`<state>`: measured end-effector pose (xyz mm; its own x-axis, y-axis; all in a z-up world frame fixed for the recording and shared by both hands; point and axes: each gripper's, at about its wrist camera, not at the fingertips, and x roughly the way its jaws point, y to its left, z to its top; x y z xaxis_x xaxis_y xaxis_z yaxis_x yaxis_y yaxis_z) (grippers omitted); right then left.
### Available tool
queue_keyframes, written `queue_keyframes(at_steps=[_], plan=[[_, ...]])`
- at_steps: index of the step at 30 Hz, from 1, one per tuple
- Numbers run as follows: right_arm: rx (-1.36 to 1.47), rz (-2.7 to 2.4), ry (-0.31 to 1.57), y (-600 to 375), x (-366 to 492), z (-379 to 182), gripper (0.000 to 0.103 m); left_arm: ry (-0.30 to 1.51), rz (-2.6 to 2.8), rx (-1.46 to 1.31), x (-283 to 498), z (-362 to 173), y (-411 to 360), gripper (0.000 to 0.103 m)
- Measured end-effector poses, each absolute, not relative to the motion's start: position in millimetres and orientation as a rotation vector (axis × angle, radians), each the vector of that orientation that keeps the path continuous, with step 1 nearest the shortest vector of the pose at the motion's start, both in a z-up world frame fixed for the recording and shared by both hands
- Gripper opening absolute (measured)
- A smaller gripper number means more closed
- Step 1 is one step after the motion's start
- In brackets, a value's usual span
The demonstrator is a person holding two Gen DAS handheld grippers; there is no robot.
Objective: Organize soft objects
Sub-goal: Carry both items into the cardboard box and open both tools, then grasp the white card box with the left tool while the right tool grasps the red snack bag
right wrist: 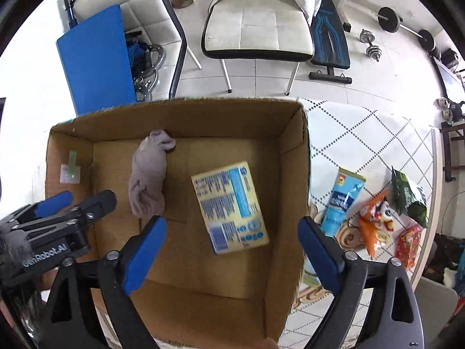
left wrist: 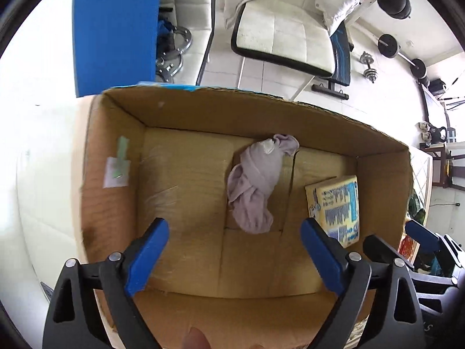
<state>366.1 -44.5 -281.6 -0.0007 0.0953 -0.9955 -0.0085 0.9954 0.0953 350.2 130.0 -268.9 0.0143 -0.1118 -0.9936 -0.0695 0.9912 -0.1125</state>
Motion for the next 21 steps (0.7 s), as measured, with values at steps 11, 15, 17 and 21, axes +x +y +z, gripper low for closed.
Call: queue_keyframes(at_steps=[11, 15, 17, 21], plan=[[0.041, 0.106, 1.554, -31, 304, -270, 0.099, 1.464, -0.024, -0.058, 296, -238, 141, 0.094], [0.045, 0.121, 1.533, -32, 282, -257, 0.099, 1.443, -0.025, -0.059, 278, -224, 138, 0.094], [0.050, 0.134, 1.520, -32, 272, -250, 0.099, 1.426, -0.023, -0.064, 269, -215, 135, 0.094], [0.074, 0.163, 1.486, -41, 258, -231, 0.099, 1.382, -0.024, -0.069, 254, -194, 124, 0.094]])
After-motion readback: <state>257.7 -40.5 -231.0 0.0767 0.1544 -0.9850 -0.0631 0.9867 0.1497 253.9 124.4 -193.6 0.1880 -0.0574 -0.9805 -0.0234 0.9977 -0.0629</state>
